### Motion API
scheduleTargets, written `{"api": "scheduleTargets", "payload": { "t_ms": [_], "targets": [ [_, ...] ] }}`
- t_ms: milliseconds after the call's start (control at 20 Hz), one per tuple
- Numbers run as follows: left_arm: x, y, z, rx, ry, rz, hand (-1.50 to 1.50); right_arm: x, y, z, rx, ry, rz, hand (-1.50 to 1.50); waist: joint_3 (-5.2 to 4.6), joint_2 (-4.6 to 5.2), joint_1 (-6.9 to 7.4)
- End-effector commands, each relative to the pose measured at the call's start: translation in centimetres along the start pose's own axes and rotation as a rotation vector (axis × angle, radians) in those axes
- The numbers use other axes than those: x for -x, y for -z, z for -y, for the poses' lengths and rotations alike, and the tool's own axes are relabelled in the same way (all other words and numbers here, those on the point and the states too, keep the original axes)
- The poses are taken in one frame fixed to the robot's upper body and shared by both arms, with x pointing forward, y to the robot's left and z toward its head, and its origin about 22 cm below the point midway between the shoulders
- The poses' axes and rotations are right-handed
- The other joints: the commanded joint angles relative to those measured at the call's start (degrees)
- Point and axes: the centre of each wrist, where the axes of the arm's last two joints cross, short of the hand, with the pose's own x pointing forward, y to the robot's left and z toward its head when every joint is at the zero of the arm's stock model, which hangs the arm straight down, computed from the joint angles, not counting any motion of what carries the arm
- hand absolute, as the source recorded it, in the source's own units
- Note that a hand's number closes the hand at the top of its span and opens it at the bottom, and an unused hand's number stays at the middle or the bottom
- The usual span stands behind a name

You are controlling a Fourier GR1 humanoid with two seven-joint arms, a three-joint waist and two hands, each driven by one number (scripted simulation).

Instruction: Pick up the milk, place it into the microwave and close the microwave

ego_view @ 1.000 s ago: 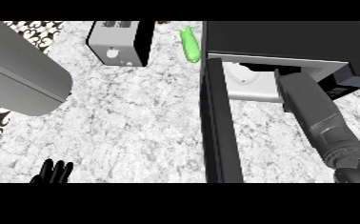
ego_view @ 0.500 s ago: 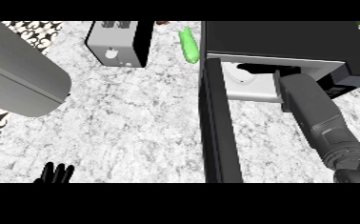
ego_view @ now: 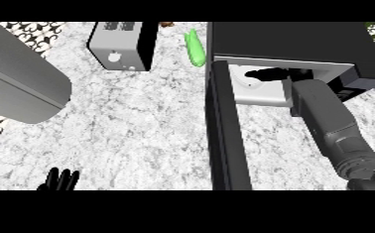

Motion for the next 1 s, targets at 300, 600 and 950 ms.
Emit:
{"api": "scheduleTargets", "payload": {
  "t_ms": [300,600,950],
  "targets": [
    [-0.6,0.4,0.7,-0.016,-0.022,-0.004,-1.5,5.9,-7.4,1.5,-0.007,0.072,-0.103,-1.5,0.79,-1.05,-4.5],
    [-0.4,-0.1,0.3,-0.013,-0.01,-0.041,-1.5,8.1,-11.9,-1.1,-0.041,0.167,-0.136,-1.5,0.7,-1.5,-5.09],
    [-0.1,0.0,0.7,0.103,-0.049,-0.03,-1.5,10.3,-16.9,0.3,-0.014,0.272,-0.147,-1.5,0.66,-1.42,-5.69]
  ]
}}
